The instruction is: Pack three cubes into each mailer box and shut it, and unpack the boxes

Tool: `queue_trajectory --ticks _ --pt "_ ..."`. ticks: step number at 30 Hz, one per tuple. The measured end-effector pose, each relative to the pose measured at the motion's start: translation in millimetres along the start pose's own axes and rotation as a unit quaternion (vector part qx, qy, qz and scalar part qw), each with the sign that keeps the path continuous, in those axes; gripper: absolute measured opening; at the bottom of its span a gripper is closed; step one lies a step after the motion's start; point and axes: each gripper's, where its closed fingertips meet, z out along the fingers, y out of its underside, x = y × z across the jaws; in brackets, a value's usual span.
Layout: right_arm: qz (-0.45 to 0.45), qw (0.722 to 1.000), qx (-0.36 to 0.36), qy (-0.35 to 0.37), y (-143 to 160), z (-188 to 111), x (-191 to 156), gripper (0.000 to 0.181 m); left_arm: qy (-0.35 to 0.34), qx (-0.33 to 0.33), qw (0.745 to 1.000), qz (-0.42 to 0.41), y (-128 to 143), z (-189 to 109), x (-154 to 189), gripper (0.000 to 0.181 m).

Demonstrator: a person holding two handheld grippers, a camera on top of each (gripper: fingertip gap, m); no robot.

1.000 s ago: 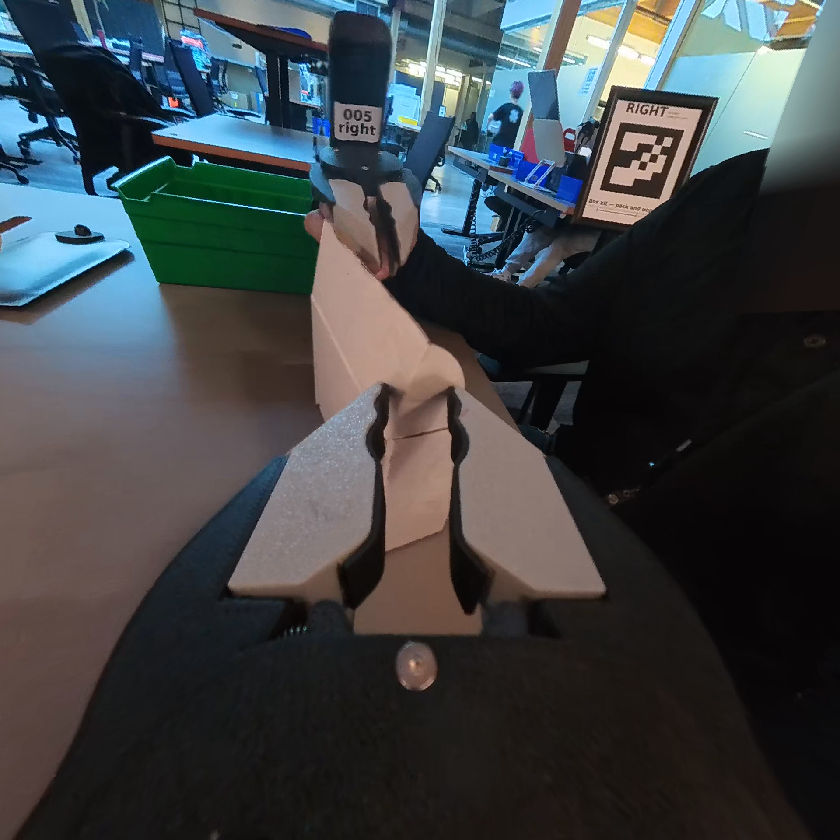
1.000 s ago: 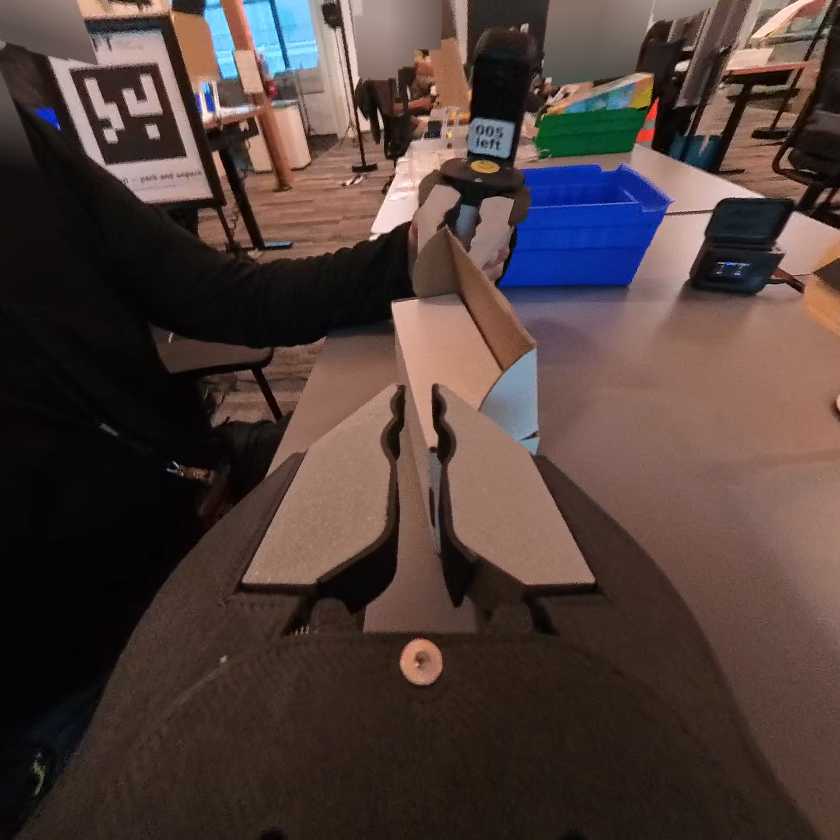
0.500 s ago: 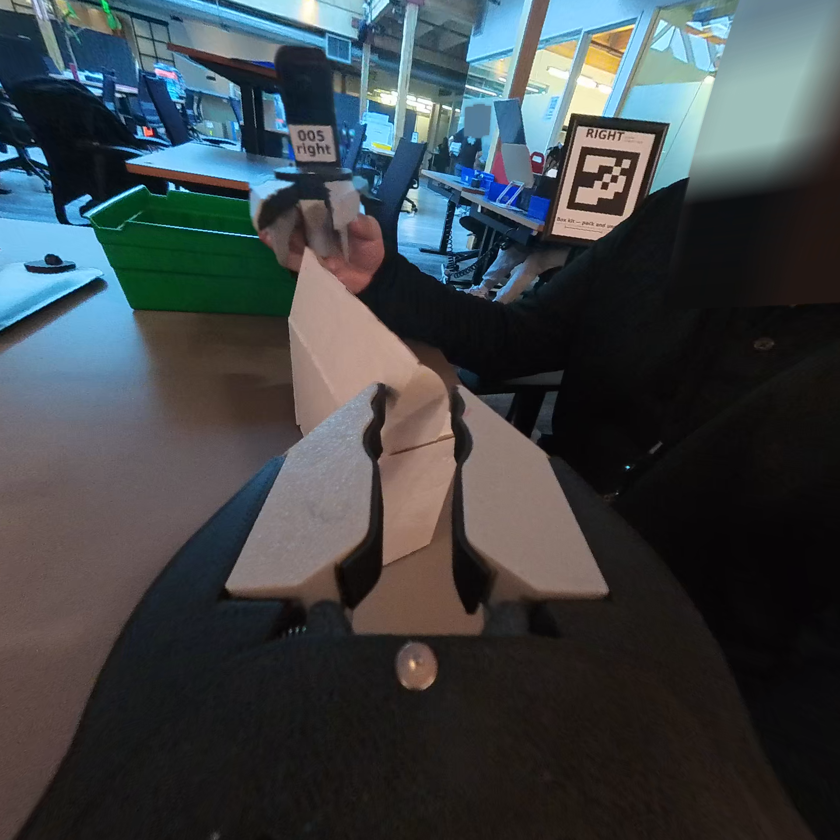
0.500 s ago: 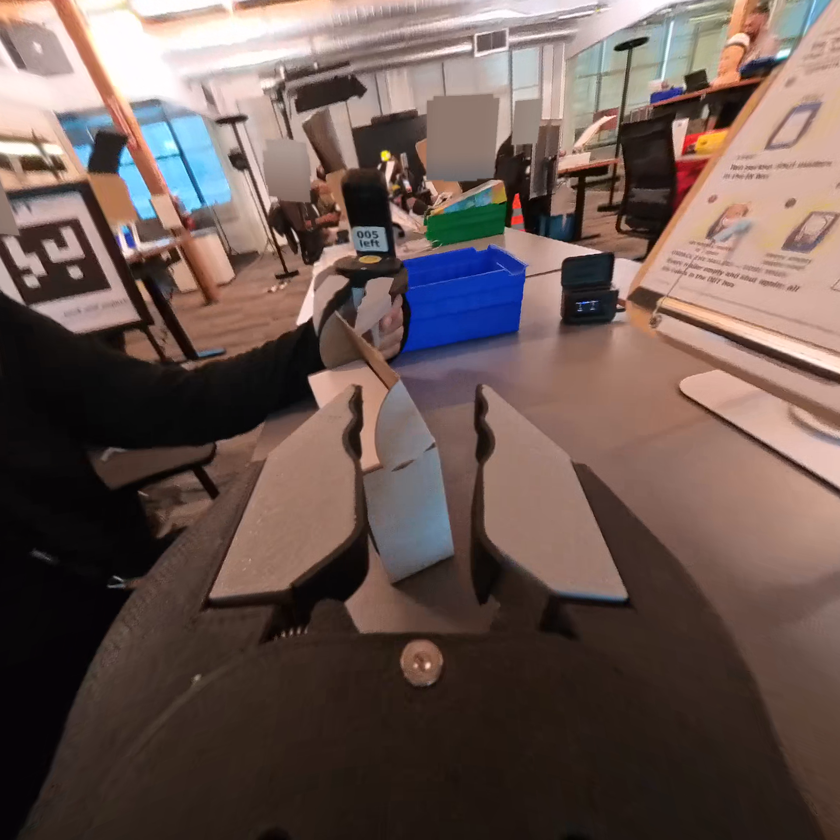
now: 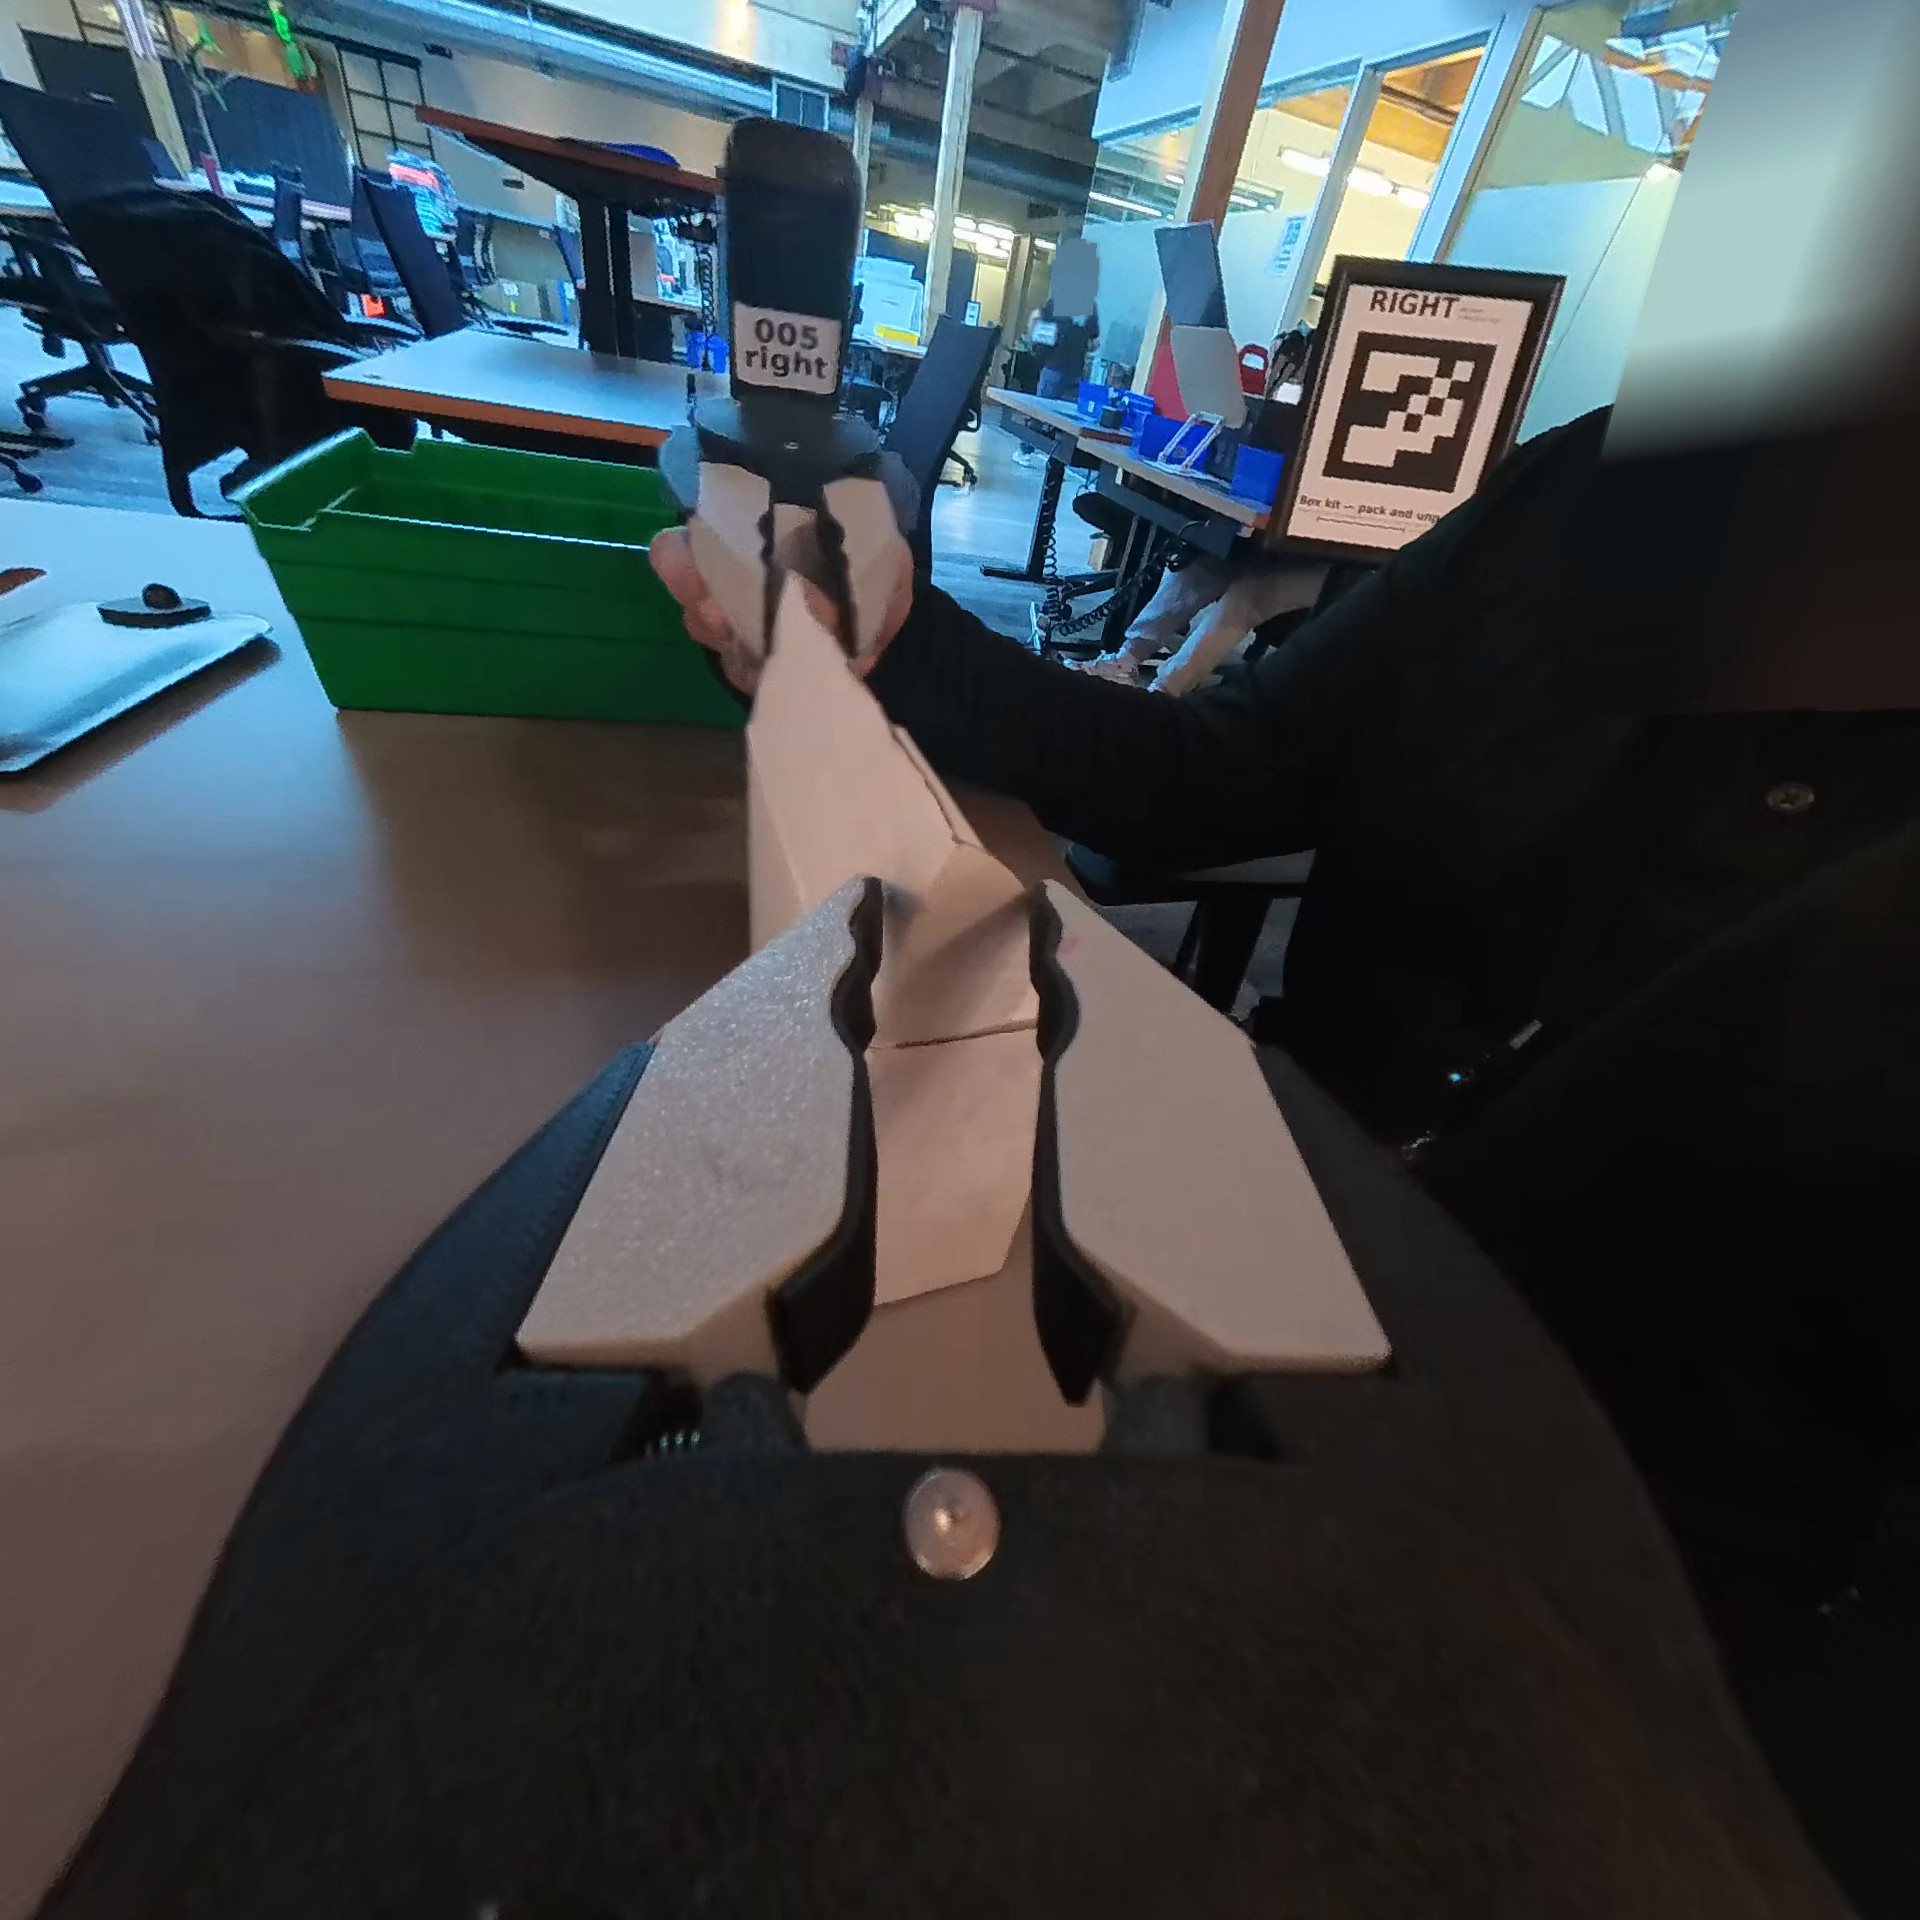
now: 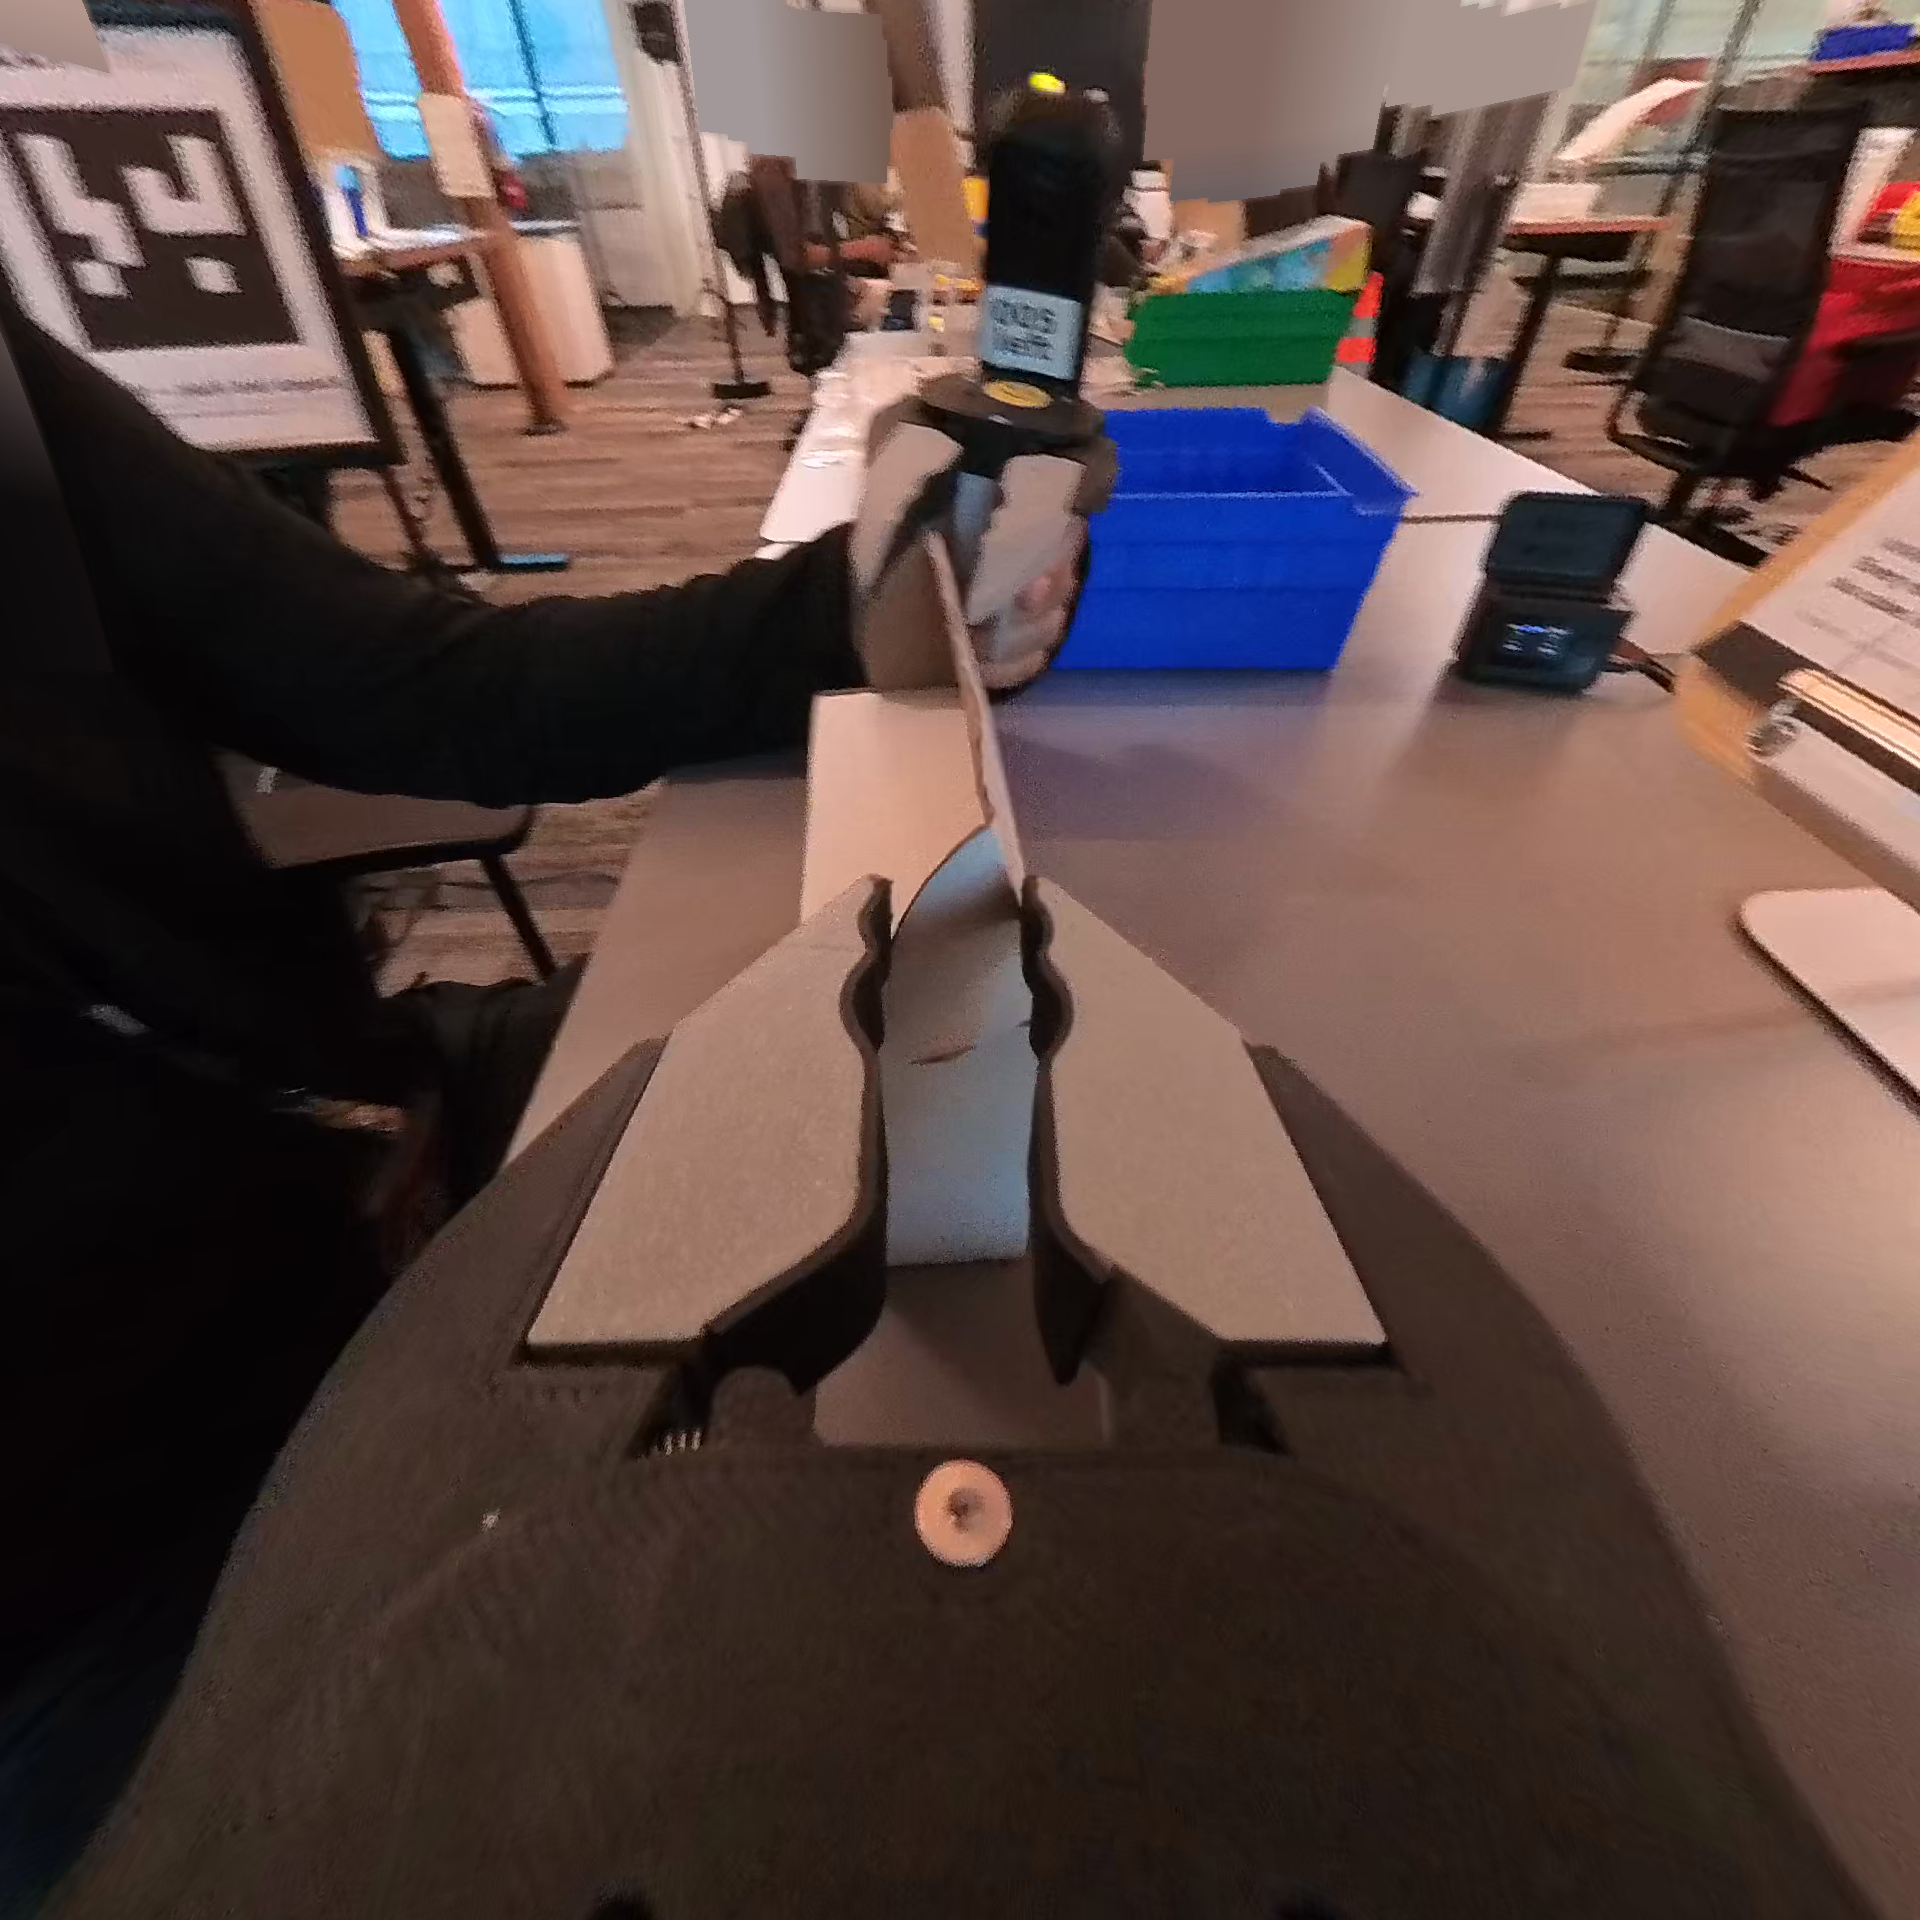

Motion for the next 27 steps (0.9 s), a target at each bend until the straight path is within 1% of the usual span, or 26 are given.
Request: queue_trajectory --ticks 3,6,8,12,14,17,19,24,27 --pt "-0.007 0.999 0.005 -0.052 -2 0 -19 0.024 0.003 0.001 1.000 -0.005 1 0 0 0.025" --pt "-0.019 0.998 -0.014 -0.057 5 3 -24 0.034 0.005 -0.001 1.000 -0.003 2 1 0 0.025" --pt "-0.024 0.998 -0.022 -0.050 8 1 -22 0.037 0.006 -0.001 1.000 -0.003 2 1 1 0.025" --pt "-0.001 0.998 0.004 -0.062 1 -10 -22 0.045 0.021 0.002 1.000 -0.009 2 1 4 0.028" --pt "0.003 0.998 0.009 -0.066 1 -14 -22 0.043 0.025 0.001 1.000 -0.010 3 2 5 0.028" --pt "-0.017 0.999 0.000 -0.044 4 -12 -17 0.033 0.033 0.001 0.999 -0.012 4 3 8 0.028" --pt "-0.024 0.999 0.001 -0.048 4 -9 -21 0.027 0.035 0.001 0.999 -0.013 4 3 8 0.028" --pt "-0.037 0.998 -0.004 -0.041 6 -3 -22 0.028 0.035 -0.002 0.999 -0.008 5 6 8 0.028" --pt "-0.041 0.999 -0.005 -0.019 4 1 -16 0.027 0.034 -0.003 0.999 -0.006 5 6 8 0.028"
